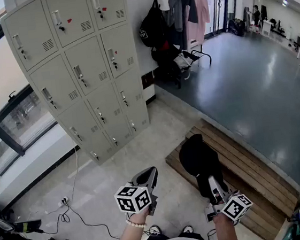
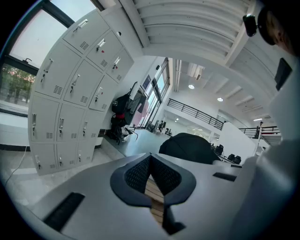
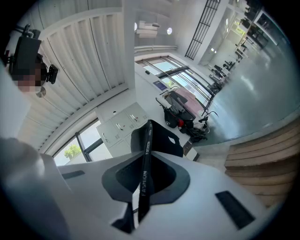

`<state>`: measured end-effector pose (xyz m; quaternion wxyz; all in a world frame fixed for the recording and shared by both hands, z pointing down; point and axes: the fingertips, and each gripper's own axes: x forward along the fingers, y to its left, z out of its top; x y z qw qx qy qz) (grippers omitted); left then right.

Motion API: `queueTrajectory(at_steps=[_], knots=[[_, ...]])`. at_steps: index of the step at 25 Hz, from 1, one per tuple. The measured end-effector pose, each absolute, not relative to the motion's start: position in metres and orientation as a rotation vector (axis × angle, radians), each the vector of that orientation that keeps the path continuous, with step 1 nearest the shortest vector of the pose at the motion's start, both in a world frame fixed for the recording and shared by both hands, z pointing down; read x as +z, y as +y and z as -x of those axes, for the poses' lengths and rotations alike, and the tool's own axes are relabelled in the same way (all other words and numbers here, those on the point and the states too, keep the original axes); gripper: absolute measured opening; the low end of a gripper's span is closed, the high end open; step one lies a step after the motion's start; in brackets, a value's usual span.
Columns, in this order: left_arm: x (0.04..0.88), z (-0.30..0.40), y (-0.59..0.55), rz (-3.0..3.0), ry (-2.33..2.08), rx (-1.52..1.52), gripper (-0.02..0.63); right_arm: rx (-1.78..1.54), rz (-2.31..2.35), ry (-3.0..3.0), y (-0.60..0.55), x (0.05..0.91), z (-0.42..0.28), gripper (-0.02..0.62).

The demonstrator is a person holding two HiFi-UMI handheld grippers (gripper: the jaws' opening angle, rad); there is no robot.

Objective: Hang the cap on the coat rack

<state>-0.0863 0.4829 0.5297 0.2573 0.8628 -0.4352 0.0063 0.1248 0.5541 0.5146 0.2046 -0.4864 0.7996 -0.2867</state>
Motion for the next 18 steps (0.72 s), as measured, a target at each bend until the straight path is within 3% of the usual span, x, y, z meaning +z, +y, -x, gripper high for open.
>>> queueTrajectory(at_steps=[18], knots=[[0.519, 0.085, 0.476, -2.382, -1.153, 0.012, -0.003, -0.724, 1.335, 2.254, 0.545, 0.494, -0.111, 0.017]])
